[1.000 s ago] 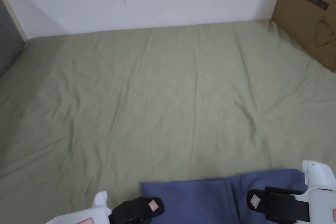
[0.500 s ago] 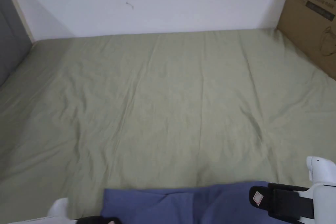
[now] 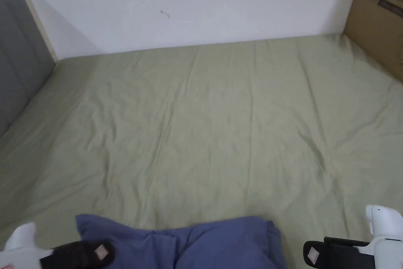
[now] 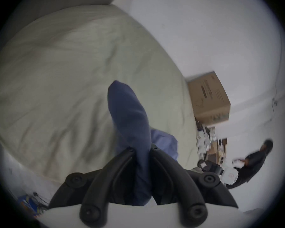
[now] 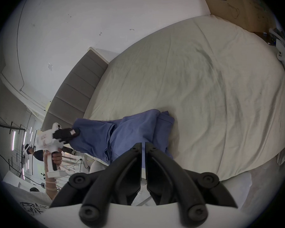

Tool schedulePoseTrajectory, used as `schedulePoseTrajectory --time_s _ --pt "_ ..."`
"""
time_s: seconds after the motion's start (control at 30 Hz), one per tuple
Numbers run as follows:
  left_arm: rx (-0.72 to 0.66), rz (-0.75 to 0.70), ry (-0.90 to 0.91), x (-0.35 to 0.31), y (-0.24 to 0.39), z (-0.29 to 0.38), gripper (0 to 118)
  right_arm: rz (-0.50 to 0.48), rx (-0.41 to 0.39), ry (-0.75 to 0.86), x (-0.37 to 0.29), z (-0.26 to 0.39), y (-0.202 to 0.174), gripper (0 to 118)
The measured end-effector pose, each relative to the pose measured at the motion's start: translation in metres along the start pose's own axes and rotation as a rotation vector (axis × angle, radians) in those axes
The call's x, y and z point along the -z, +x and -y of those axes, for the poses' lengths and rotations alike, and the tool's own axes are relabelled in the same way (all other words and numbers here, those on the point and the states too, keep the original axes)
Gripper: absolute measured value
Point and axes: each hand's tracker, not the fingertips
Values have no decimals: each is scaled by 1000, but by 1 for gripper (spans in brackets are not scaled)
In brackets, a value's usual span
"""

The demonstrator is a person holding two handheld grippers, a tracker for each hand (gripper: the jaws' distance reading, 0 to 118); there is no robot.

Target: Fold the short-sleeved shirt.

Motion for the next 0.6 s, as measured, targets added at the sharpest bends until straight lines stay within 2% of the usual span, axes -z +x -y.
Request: schedulePoseTrajectory --time_s 0.1,0.2,0.23,0.27,0.33,0.37,0.4,0.43,0.5,0.57,0.6 --pt "189 12 -66 40 70 8 10 4 28 21 -9 3 11 4" --pt "292 148 -187 95 114 22 11 15 63 48 -19 7 25 4" --pt "318 201 -248 115 122 29 21 18 75 52 -22 8 31 4" --pt "334 227 -320 136 119 29 43 28 95 52 -23 10 37 4" --pt "348 243 -415 173 125 42 111 55 114 50 -27 14 48 4" --pt "333 205 -425 187 126 49 118 73 130 51 -29 16 53 4" --pt "345 111 -427 194 122 51 117 80 143 50 -32 18 58 4" --pt "341 67 -388 193 119 50 110 86 149 55 -34 21 60 4" --pt "316 74 -328 185 107 45 101 86 168 62 -39 24 68 4" --pt "231 104 -312 170 91 37 92 95 186 59 -40 26 73 4" --pt "182 113 -292 162 80 34 92 100 185 57 -38 27 75 4"
